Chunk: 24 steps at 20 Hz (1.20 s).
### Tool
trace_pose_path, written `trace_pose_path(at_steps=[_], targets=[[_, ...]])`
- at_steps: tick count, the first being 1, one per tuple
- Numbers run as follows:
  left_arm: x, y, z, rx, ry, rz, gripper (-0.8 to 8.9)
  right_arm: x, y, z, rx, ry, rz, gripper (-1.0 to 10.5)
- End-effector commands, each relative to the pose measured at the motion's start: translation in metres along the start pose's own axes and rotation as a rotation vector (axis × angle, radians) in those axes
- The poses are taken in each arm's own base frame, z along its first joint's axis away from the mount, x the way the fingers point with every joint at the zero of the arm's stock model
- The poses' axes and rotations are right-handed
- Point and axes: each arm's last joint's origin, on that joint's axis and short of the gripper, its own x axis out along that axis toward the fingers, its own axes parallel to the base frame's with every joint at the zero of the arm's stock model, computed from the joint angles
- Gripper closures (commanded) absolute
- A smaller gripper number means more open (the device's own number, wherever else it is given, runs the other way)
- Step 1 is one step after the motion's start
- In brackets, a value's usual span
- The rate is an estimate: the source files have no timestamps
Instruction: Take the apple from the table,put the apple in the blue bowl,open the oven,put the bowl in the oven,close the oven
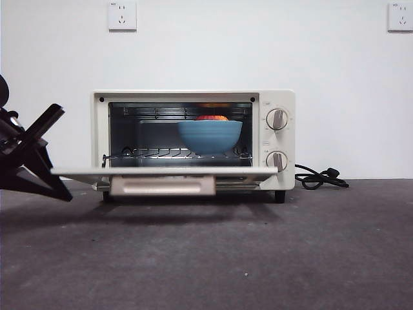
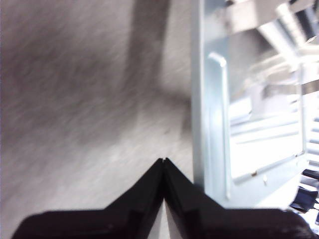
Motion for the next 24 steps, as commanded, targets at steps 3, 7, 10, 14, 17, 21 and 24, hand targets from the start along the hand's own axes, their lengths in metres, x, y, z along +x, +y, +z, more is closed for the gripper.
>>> trace_pose_path(at_steps=[3,7,10,14,17,21,24], targets=[[-0.006,-0.016,0.008,0.045,-0.040,-0.073,8.21,0.002,0.000,-0.001,0.012,0.001,0.001,9.5],[-0.018,-0.040,0.028,0.086,-0.110,-0.108,8.21,0.002,0.000,-0.001,0.017,0.001,0.001,9.5],[-0.030,-0.062,0.044,0.137,-0.165,-0.137,8.21,0.002,0.000,-0.001,0.027,0.000,0.001,9.5],[-0.046,-0.085,0.061,0.192,-0.257,-0.125,8.21,0.002,0.000,-0.001,0.031,0.000,0.001,9.5],[-0.052,-0.095,0.067,0.218,-0.297,-0.124,8.21,0.002,0.000,-0.001,0.037,0.000,0.001,9.5],[-0.053,-0.098,0.066,0.227,-0.267,-0.162,8.21,0.002,0.000,-0.001,0.037,-0.002,0.000,9.5],[-0.051,-0.102,0.063,0.242,-0.224,-0.209,8.21,0.002,0.000,-0.001,0.026,0.002,-0.001,9.5]])
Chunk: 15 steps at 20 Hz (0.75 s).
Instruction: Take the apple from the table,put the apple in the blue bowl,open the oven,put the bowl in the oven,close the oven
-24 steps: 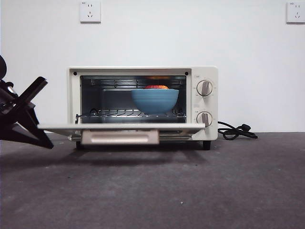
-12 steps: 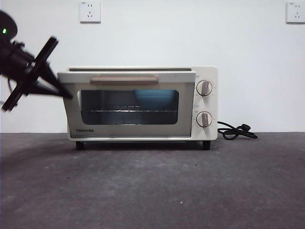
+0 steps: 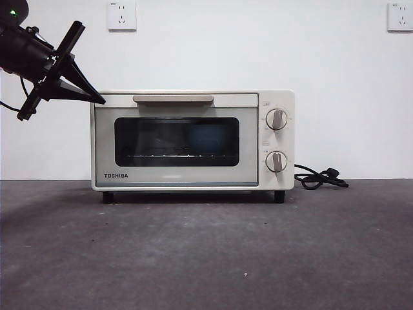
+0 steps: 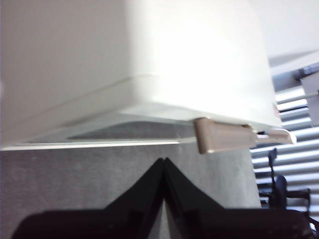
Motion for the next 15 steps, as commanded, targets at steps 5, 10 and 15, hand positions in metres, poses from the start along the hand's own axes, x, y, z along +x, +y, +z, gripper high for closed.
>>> trace_pose_path(at_steps=[5,10,15], targets=[[-0.010,-0.028,-0.012,0.080,0.060,-0.073,8.21,0.002,0.000,-0.002,-0.003,0.012,-0.002,9.5],[-0.047,-0.085,-0.034,0.394,0.003,-0.066,8.20,0.001,-0.002,-0.012,-0.100,0.113,-0.021,9.5],[-0.084,-0.134,-0.068,0.648,-0.080,0.031,8.19,0.001,-0.003,-0.015,-0.180,0.141,-0.027,9.5]])
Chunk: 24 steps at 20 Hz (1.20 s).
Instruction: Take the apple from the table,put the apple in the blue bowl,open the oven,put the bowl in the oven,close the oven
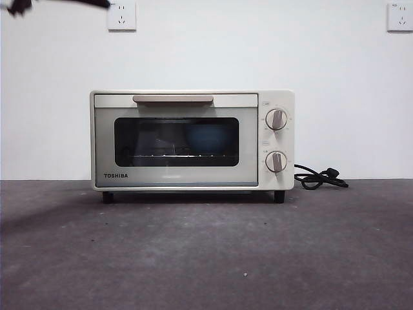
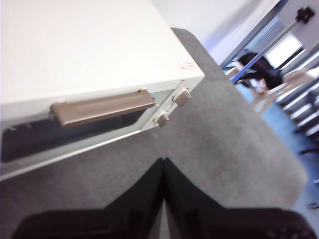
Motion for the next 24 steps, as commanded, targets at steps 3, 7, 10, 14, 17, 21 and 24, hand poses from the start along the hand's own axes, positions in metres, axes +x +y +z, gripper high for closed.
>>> trace_pose_path(at_steps=[3,7,10,14,17,21,24], targets=[[-0.025,-0.029,-0.005,0.138,-0.026,0.013,8.17,0.002,-0.001,0.000,-0.047,-0.013,-0.035,9.5],[-0.033,-0.035,-0.005,0.139,-0.046,0.006,8.17,0.002,-0.001,0.000,-0.045,-0.013,-0.045,9.5],[-0.032,-0.034,-0.005,0.137,-0.045,0.009,8.17,0.002,-0.001,0.000,-0.045,-0.013,-0.045,9.5],[-0.032,-0.033,-0.005,0.137,-0.046,0.015,8.17,0.002,-0.001,0.000,-0.046,-0.013,-0.045,9.5],[-0.031,-0.032,-0.005,0.134,-0.042,0.015,8.17,0.002,-0.001,0.000,-0.046,-0.012,-0.045,9.5],[-0.053,-0.045,-0.011,0.403,-0.086,0.079,8.17,0.002,-0.001,0.000,-0.046,-0.012,-0.045,9.5],[-0.072,-0.047,-0.039,0.653,-0.170,0.138,8.17,0.002,-0.001,0.000,-0.046,-0.013,-0.045,9.5]])
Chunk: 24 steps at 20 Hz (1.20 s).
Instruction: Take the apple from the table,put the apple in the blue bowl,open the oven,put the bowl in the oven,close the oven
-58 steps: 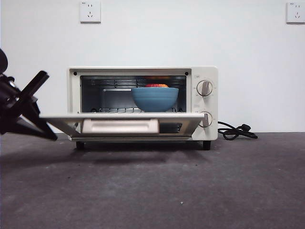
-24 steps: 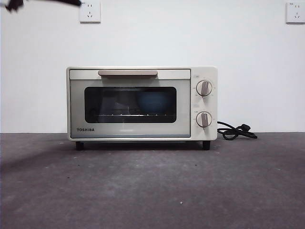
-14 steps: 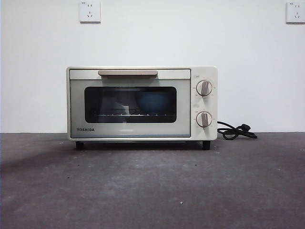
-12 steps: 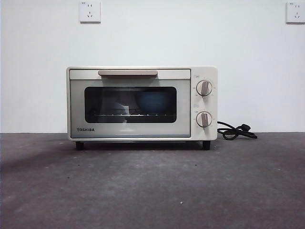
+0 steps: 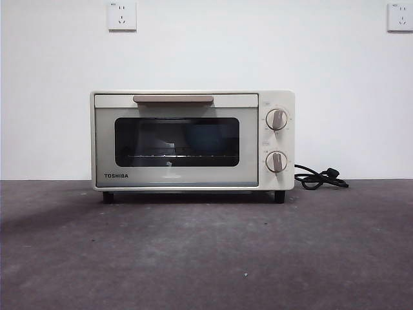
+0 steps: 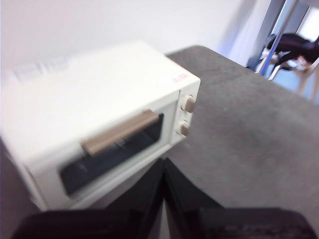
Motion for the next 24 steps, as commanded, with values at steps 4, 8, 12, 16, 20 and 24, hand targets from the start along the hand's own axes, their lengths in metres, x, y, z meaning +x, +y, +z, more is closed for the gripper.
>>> trace_pose_path(at_steps=[4,8,12,16,20,24], targets=[[-0.025,-0.006,-0.091,0.178,-0.172,0.196,8.17,0.002,0.000,-0.001,-0.006,0.001,-0.001,9.5],[-0.022,-0.009,-0.188,0.113,-0.148,0.436,8.17,0.002,0.000,-0.001,-0.006,0.001,-0.001,9.5],[-0.015,-0.012,-0.245,-0.039,-0.178,0.564,8.17,0.002,0.000,-0.001,-0.006,0.001,-0.001,9.5],[-0.014,-0.014,-0.264,-0.071,-0.163,0.594,8.17,0.002,0.000,-0.001,-0.006,0.002,-0.002,9.5],[-0.018,-0.014,-0.270,-0.134,-0.134,0.707,8.17,0.002,0.000,-0.001,-0.006,0.002,-0.002,9.5],[-0.018,-0.014,-0.273,-0.164,-0.112,0.720,8.17,0.002,0.000,-0.001,-0.006,0.002,-0.004,9.5]])
